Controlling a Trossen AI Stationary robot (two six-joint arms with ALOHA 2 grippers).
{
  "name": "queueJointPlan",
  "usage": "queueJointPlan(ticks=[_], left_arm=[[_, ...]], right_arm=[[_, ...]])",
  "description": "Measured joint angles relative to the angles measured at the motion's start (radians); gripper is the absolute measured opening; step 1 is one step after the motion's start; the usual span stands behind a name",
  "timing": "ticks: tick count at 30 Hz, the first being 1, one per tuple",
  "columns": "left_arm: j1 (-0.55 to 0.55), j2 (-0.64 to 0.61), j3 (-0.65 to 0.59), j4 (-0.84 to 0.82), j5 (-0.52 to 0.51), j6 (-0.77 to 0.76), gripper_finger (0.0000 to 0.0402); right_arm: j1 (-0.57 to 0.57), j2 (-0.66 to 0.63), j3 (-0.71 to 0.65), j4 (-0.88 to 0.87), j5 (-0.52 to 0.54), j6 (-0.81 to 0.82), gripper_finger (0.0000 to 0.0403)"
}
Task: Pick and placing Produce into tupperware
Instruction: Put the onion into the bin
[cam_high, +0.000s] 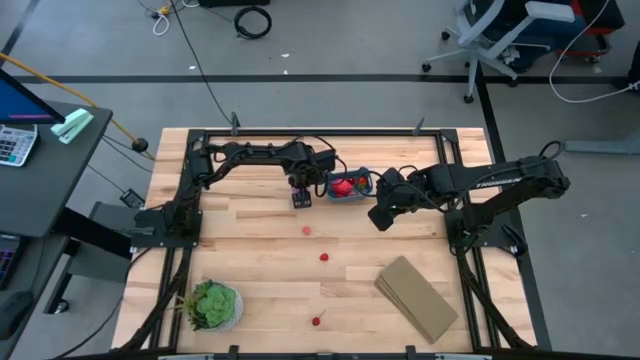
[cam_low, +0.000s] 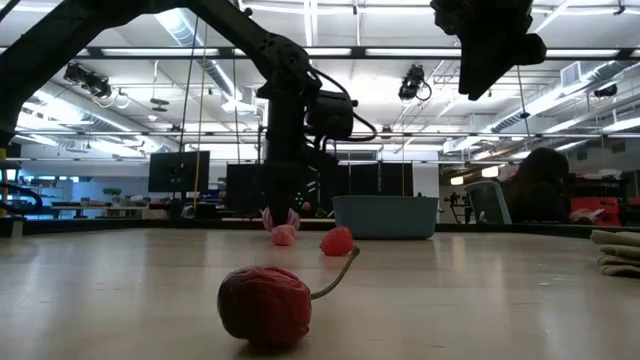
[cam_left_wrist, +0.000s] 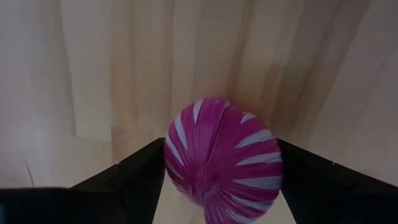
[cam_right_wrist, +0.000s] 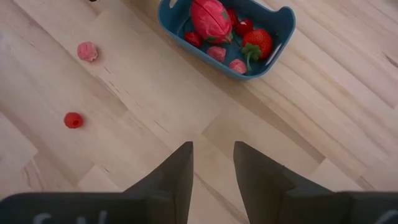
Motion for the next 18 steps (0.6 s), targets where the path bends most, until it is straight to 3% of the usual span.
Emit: queueJointPlan(ticks=[13, 18], left_arm=[[-0.002, 0.0, 0.006, 0.009, -0.003, -0.032, 0.0253], [-0.002, -0.003, 0.079, -0.064, -0.004, -0.025, 0.0265]], right_arm=[[0.0, 0.0, 0.0, 0.007, 0.038, 0.017, 0.0124], [0.0, 0.0, 0.0, 0.01, 0.055, 0.017, 0.0124]])
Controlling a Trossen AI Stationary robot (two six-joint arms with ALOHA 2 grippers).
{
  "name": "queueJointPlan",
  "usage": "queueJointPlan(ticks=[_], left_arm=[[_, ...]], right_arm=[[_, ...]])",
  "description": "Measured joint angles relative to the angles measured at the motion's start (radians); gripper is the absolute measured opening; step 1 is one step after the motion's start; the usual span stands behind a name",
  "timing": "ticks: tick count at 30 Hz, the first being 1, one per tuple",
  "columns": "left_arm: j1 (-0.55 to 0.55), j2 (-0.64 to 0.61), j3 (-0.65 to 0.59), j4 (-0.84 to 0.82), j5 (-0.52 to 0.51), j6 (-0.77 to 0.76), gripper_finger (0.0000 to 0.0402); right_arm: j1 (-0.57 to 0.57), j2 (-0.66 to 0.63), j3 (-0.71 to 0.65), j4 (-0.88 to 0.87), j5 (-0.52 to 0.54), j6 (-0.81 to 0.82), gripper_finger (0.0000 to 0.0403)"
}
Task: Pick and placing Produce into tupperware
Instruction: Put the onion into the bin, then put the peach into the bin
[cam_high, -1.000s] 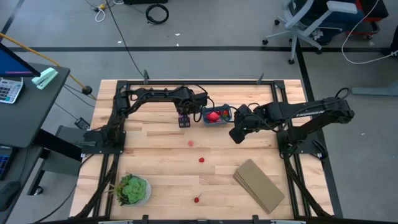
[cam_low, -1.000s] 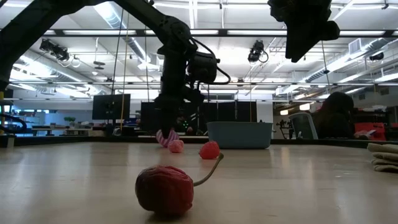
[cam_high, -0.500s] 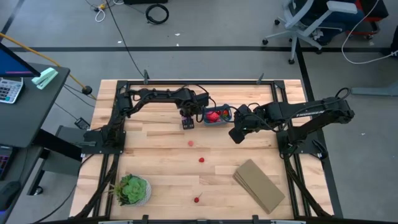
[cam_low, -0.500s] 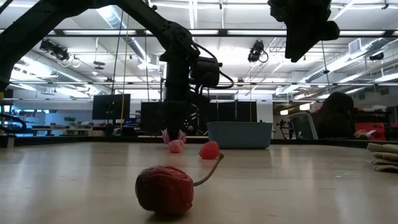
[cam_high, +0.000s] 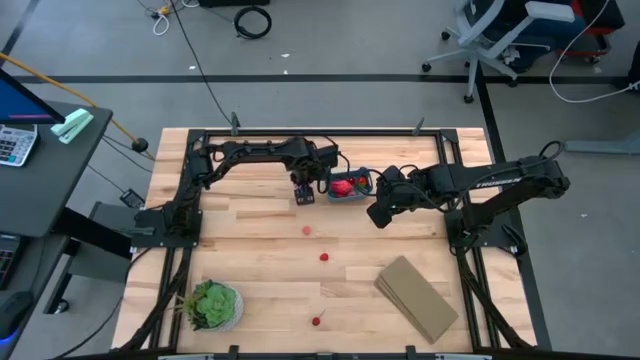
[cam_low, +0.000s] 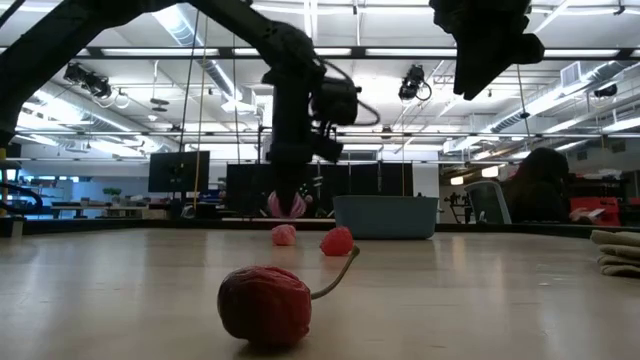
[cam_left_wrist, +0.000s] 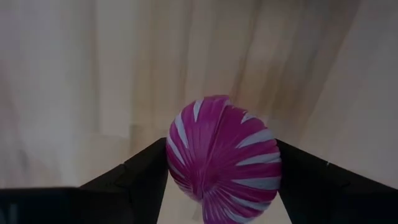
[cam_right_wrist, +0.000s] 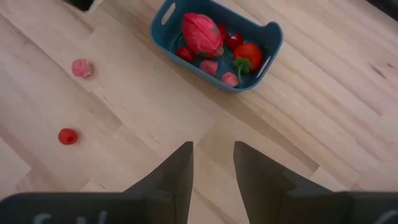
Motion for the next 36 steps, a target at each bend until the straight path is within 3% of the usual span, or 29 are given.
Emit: queueJointPlan(ticks=[7, 13, 19, 25, 36], left_arm=[[-0.012, -0.002, 0.247, -0.053, 0.0, 0.0, 0.026], [-0.035, -0.005, 0.414, 0.031, 0.045, -0.005, 0.0267], [-0.062, 0.017, 0.397, 0.136, 0.065, -0.019, 0.0272], [-0.078, 0.131, 0.394, 0.159, 0.079, -0.027, 0.026], [-0.08, 0.218, 0.394, 0.251, 0.079, -0.027, 0.0303]], right_arm=[[0.0, 0.0, 0.0, 0.0, 0.0, 0.021, 0.0124], [-0.001, 0.0, 0.0, 0.0, 0.026, 0.099, 0.0122], [-0.001, 0.0, 0.0, -0.002, 0.027, 0.192, 0.0122], [-0.001, 0.0, 0.0, -0.004, 0.026, 0.211, 0.0122], [0.0, 0.0, 0.0, -0.004, 0.024, 0.208, 0.0121]])
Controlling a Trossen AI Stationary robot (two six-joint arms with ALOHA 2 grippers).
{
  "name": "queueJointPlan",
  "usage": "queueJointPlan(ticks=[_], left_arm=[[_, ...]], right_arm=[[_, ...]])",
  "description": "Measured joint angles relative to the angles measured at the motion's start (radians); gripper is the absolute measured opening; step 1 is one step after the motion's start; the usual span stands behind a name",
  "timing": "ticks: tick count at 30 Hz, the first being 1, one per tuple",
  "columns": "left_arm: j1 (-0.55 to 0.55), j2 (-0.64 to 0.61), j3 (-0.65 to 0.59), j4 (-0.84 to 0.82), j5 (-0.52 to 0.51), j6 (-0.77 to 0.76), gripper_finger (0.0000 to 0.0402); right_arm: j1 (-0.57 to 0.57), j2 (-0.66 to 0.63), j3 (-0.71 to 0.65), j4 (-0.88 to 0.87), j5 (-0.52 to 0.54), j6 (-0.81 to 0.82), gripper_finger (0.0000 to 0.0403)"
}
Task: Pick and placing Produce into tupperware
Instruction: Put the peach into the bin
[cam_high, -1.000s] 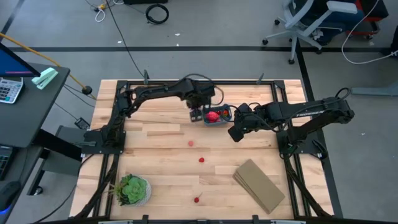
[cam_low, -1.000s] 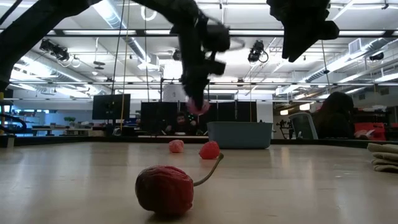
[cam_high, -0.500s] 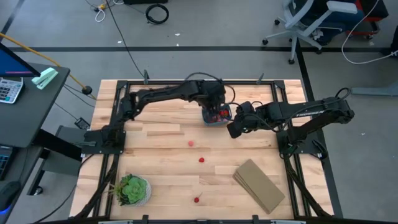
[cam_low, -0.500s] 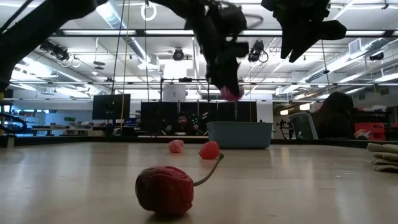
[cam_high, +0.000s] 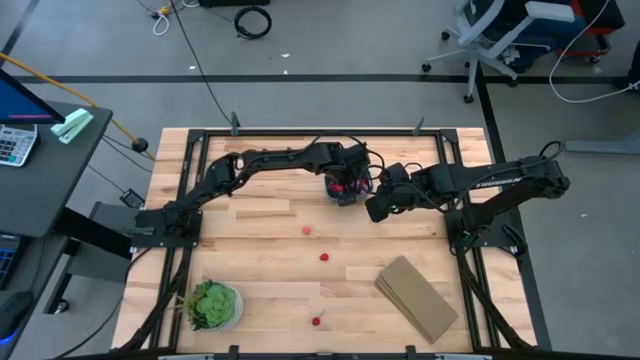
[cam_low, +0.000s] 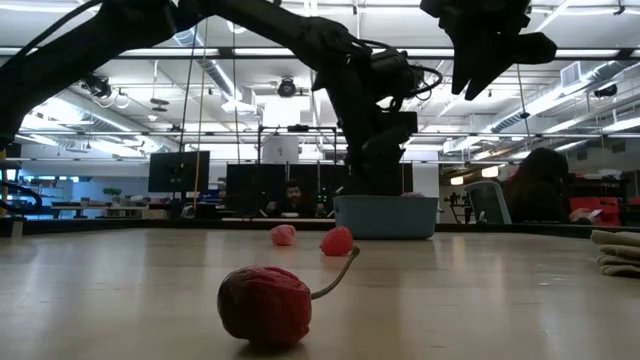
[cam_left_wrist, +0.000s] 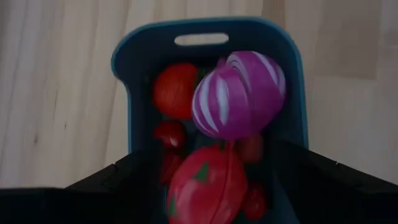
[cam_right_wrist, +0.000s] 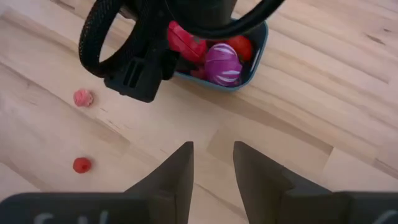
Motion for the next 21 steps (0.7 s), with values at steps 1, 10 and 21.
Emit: queueJointPlan(ticks=[1, 10, 21], left_arm=[[0.0, 0.0, 0.0, 0.003, 0.0, 0.0, 0.0305], [0.009, 0.001, 0.09, -0.285, 0.0, 0.003, 0.0316], [-0.056, -0.001, 0.253, -0.725, 0.0, -0.094, 0.0308]], right_arm=[[0.0, 0.0, 0.0, 0.0, 0.0, -0.003, 0.0121], [0.0, 0.0, 0.0, 0.0, -0.001, -0.061, 0.0121], [-0.001, 0.0, 0.0, 0.0, -0.001, -0.089, 0.0121]])
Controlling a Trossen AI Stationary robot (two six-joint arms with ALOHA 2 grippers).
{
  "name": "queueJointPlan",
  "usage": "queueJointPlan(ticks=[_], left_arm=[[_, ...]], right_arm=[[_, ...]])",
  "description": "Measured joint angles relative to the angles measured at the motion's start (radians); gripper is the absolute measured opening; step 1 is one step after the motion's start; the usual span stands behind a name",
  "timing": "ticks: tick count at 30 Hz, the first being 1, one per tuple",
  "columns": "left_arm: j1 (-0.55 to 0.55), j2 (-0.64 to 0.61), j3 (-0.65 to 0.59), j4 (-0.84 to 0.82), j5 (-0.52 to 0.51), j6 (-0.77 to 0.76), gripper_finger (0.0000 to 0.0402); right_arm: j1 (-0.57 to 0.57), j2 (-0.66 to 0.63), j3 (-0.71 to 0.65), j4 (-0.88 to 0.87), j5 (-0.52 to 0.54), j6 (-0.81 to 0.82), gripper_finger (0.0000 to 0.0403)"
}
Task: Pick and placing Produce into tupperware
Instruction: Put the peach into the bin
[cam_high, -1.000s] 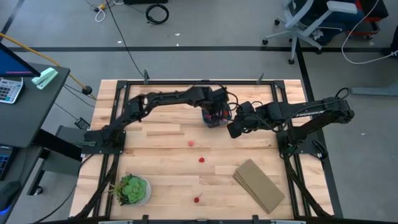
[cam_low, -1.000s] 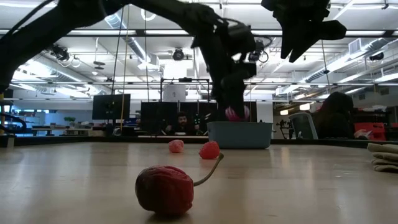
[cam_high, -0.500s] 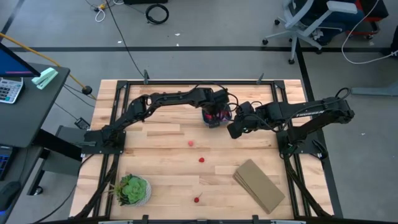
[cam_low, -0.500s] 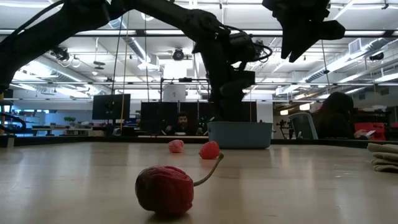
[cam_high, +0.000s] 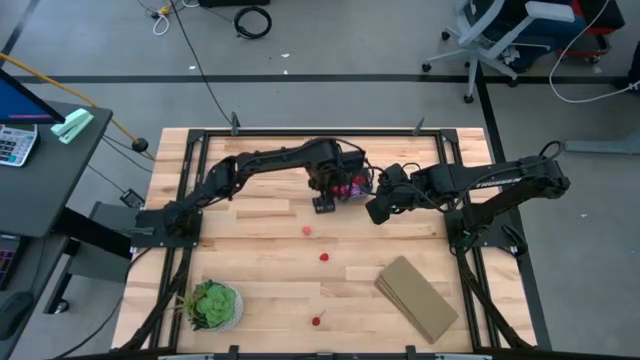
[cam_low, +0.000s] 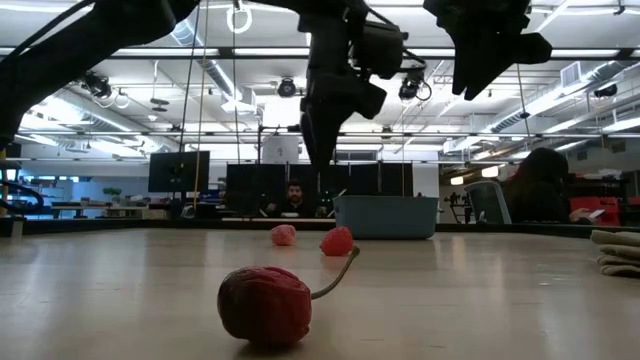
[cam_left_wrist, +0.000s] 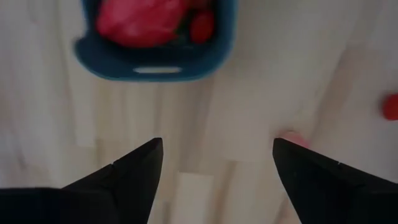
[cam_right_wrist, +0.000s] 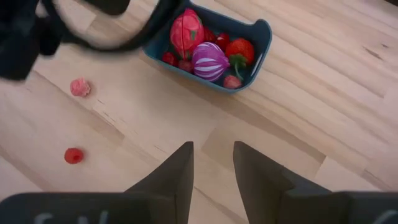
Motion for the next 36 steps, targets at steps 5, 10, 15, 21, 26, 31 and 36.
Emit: queueJointPlan(ticks=[5, 10, 15, 21, 26, 31, 36], left_arm=[[-0.067, 0.0, -0.029, 0.008, 0.001, -0.125, 0.0299], [-0.132, 0.001, -0.084, 0.002, 0.001, -0.224, 0.0298], [-0.175, 0.0, -0.17, -0.003, 0.0, -0.283, 0.0299], [-0.183, 0.001, -0.266, -0.011, -0.002, -0.377, 0.0298], [-0.171, 0.001, -0.304, 0.08, -0.016, -0.384, 0.0299], [-0.168, 0.001, -0.305, 0.102, -0.016, -0.402, 0.0299], [-0.171, 0.001, -0.305, 0.103, -0.016, -0.407, 0.0299]], right_arm=[[0.001, 0.0, 0.0, 0.0, 0.0, 0.0, 0.0121], [0.001, 0.0, 0.0, -0.011, -0.001, 0.0, 0.0121], [0.01, 0.0, 0.0, -0.046, -0.009, 0.0, 0.0121], [0.052, 0.0, 0.0, -0.063, -0.013, 0.016, 0.0121], [0.068, 0.0, 0.0, -0.063, -0.013, 0.016, 0.0121], [0.066, 0.0, 0.0, -0.063, -0.011, 0.016, 0.0121], [0.066, 0.0, 0.0, -0.063, -0.012, 0.019, 0.0121]])
